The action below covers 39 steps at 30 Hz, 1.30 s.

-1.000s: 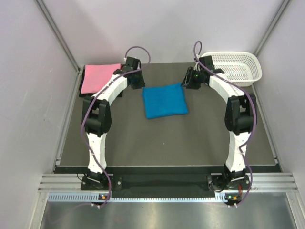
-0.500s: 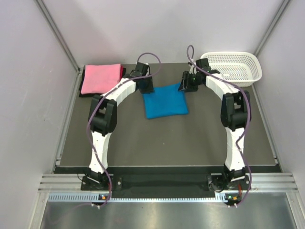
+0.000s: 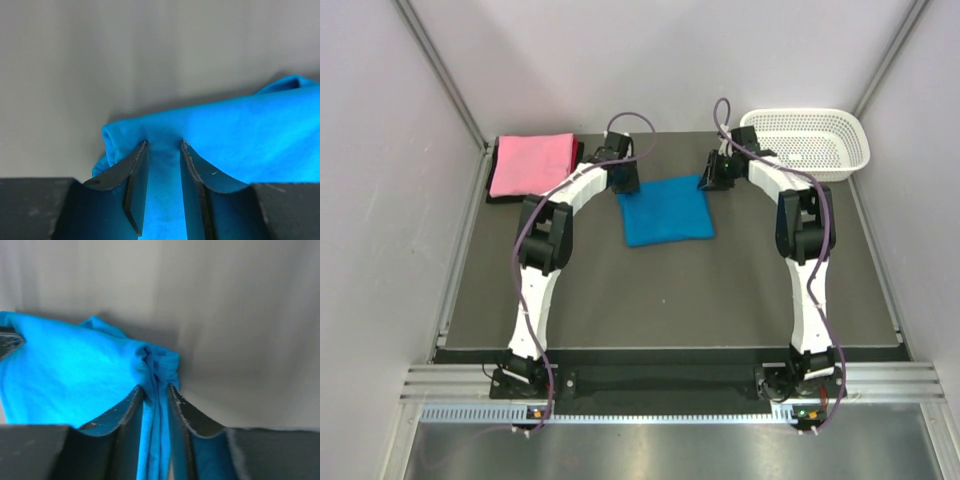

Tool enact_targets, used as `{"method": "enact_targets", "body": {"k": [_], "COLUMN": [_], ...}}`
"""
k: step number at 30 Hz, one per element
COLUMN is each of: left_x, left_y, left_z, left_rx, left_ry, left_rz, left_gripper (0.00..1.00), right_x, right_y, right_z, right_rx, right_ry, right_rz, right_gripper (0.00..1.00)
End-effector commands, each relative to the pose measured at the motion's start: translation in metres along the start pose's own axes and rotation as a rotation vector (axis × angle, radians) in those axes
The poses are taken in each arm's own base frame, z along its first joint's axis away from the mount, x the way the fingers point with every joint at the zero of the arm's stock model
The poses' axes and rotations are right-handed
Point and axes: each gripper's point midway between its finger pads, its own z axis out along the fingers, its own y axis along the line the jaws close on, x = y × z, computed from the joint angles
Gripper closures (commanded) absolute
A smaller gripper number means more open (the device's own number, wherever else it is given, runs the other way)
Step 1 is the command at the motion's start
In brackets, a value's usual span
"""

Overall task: Fold and stack the t-shirts
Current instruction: Fold the tshirt

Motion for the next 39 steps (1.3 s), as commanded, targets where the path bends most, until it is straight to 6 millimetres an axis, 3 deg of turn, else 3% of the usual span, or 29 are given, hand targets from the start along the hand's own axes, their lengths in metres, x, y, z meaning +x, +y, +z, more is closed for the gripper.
{"method": "enact_targets", "body": {"k": [1,4,5,8,11,13,14,15,16,17,18,19,20,21,22,24,25,35,37,39], "left_x": [-0.031,-0.053,-0.053,-0.069,-0.091,-0.088,-0.094,-0.089,-0.071,-0.069,-0.066,-0.040,-0.034,-0.024,-0.001,0.019,0.036,0.105,0.119,0.131], "left_y": [0.000,-0.008,-0.005,-0.010,-0.018,-0.016,-0.017,-0.017,-0.014,-0.031,-0.039,-0.036,-0.051,-0.054,-0.059,-0.068,-0.063,-0.026,-0.018,-0.008], "left_z": [0.006,0.000,-0.002,-0.018,-0.062,-0.077,-0.096,-0.103,-0.101,-0.121,-0.125,-0.120,-0.134,-0.135,-0.129,-0.133,-0.127,-0.099,-0.095,-0.093], "left_rx": [0.034,0.058,0.052,0.062,0.062,0.047,0.037,0.040,0.048,0.125,0.165,0.171,0.209,0.216,0.225,0.281,0.279,0.141,0.113,0.070], "left_ry": [-0.093,-0.129,-0.108,-0.118,-0.167,-0.154,-0.174,-0.161,-0.117,-0.116,-0.128,-0.071,-0.077,-0.064,-0.026,0.026,0.065,0.207,0.237,0.261], "left_rz": [0.023,0.031,0.029,0.033,0.029,0.023,0.004,-0.002,-0.009,-0.013,-0.012,-0.016,-0.001,0.004,0.014,-0.012,-0.032,-0.048,-0.056,-0.069], "left_gripper": [0.63,0.62,0.61,0.60,0.59,0.57,0.57,0.57,0.58,0.58,0.58,0.58,0.58,0.58,0.58,0.58,0.58,0.60,0.61,0.61], "right_x": [-0.030,-0.033,-0.034,-0.043,-0.052,-0.058,-0.056,-0.054,-0.049,-0.045,-0.040,-0.028,-0.021,-0.015,-0.004,0.007,0.018,0.067,0.079,0.089], "right_y": [-0.005,-0.011,-0.013,-0.005,0.010,0.022,0.024,0.026,0.031,0.030,0.029,0.029,0.032,0.034,0.035,0.038,0.039,0.021,0.013,0.003], "right_z": [0.003,0.004,0.004,-0.005,-0.028,-0.048,-0.054,-0.059,-0.068,-0.072,-0.075,-0.079,-0.080,-0.082,-0.084,-0.085,-0.084,-0.069,-0.063,-0.057], "right_rx": [0.016,0.028,0.027,0.012,-0.001,-0.015,-0.014,-0.009,-0.003,0.013,0.017,0.019,0.000,-0.013,-0.024,-0.036,-0.035,-0.023,-0.015,0.012], "right_ry": [-0.095,-0.103,-0.104,-0.119,-0.143,-0.167,-0.163,-0.163,-0.159,-0.156,-0.151,-0.132,-0.116,-0.103,-0.084,-0.071,-0.053,0.052,0.076,0.095], "right_rz": [-0.009,0.013,0.021,0.023,0.012,-0.008,-0.011,-0.025,-0.036,-0.040,-0.045,-0.037,-0.036,-0.035,-0.033,-0.056,-0.063,-0.077,-0.069,-0.055], "right_gripper": [0.75,0.80,0.80,0.78,0.64,0.61,0.57,0.56,0.55,0.55,0.54,0.55,0.54,0.53,0.51,0.49,0.49,0.50,0.52,0.62]}}
